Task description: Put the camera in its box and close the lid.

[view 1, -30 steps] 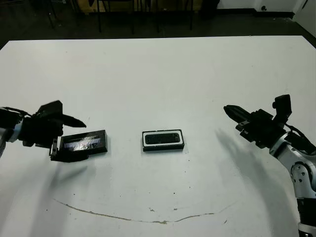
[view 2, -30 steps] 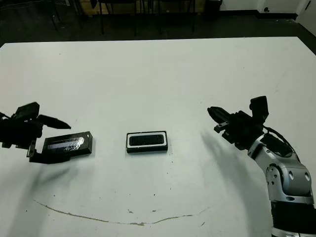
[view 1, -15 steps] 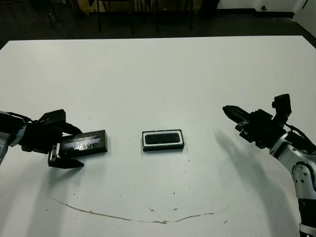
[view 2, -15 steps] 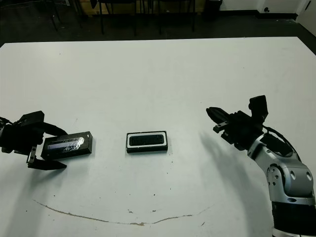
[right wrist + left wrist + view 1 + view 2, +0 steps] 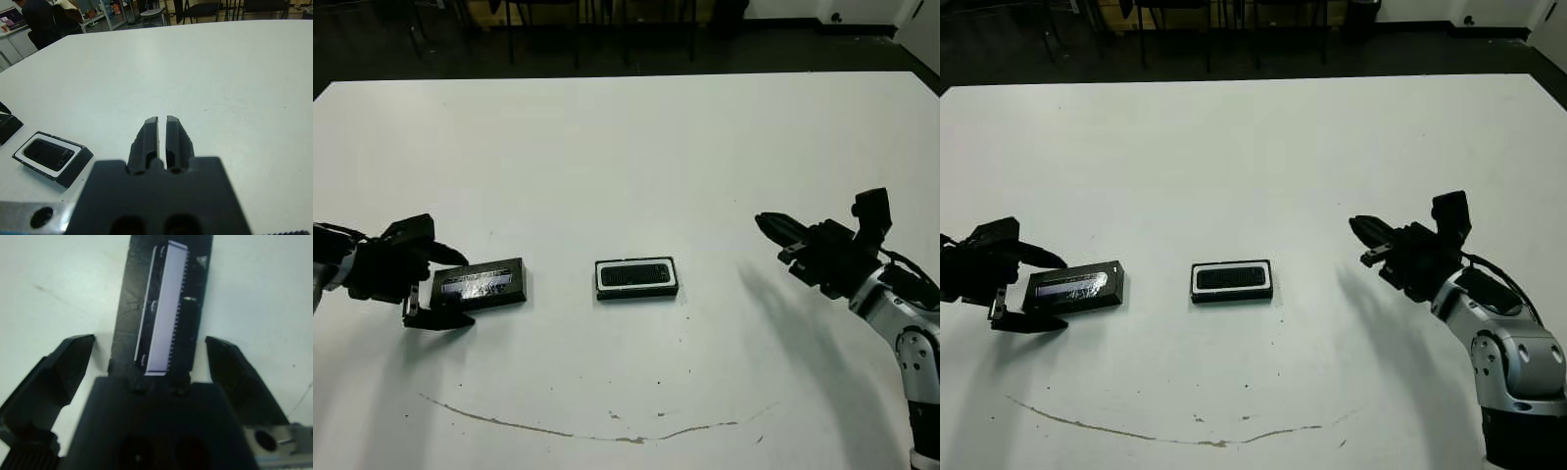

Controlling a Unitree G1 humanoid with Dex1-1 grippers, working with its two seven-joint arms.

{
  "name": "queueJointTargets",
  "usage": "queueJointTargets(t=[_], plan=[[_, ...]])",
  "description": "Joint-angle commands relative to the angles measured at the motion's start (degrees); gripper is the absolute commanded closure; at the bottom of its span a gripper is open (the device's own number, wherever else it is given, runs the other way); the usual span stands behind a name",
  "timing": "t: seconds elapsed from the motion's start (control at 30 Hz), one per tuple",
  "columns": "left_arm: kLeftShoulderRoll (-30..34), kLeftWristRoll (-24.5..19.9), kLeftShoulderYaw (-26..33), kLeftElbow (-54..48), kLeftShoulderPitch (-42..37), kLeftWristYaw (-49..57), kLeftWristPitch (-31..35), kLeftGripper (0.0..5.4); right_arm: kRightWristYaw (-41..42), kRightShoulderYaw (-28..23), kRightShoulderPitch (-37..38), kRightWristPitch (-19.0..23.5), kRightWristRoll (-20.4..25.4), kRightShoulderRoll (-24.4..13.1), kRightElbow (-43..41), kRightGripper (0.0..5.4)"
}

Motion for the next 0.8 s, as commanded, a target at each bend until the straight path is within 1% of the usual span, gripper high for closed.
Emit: queueJointTargets(t=[0.03,0.13,0.23,0.33,0.4,0.5,0.57,0.6,0.7,0.8], plan=[[-0.69,1.26,-0.84,0.84,1.65,0.55,1.76,0.01,0.26,-0.31,0.53,0.53,0.25,-0.16,0.98,5.40],[-0.38,1.73,-1.36,0.01,1.63,0.55,4.51,0.30,-0.45,0.35,0.64,0.63,-0.79,-0.76,0.08,5.40],[0.04,2.36,-2.18,-1.44,1.56,0.55,7.75,0.79,-1.27,0.32,0.46,1.63,-0.86,-0.51,-0.13,5.40],[-0.04,1.22,-1.35,-3.16,2.37,1.18,10.71,1.35,-0.49,0.68,0.18,0.17,-1.48,-0.39,1.33,5.40],[-0.31,-0.40,-0.18,-4.68,3.37,1.30,12.48,1.69,0.11,0.76,-0.20,-0.29,-1.55,-0.38,2.49,5.40],[-0.15,-1.76,0.70,-8.37,4.86,1.74,14.46,2.22,0.63,0.62,-0.67,-0.76,-1.37,-0.06,4.12,5.40],[0.14,-2.17,0.81,-11.09,5.69,2.07,15.35,2.59,1.83,0.66,-0.89,-1.89,-1.15,0.10,4.90,5.40],[0.28,-2.55,1.00,-12.33,6.11,2.04,15.71,2.69,1.86,0.76,-0.86,-2.01,-1.24,0.02,4.51,5.40],[0.76,-3.84,2.32,-15.52,7.65,2.43,15.95,2.73,1.39,1.36,-0.76,-2.65,-2.44,-0.32,4.12,5.40],[0.20,-8.55,7.48,-19.54,11.05,4.21,17.02,2.73,2.11,1.64,-0.86,-4.35,-3.17,0.00,6.52,5.40]])
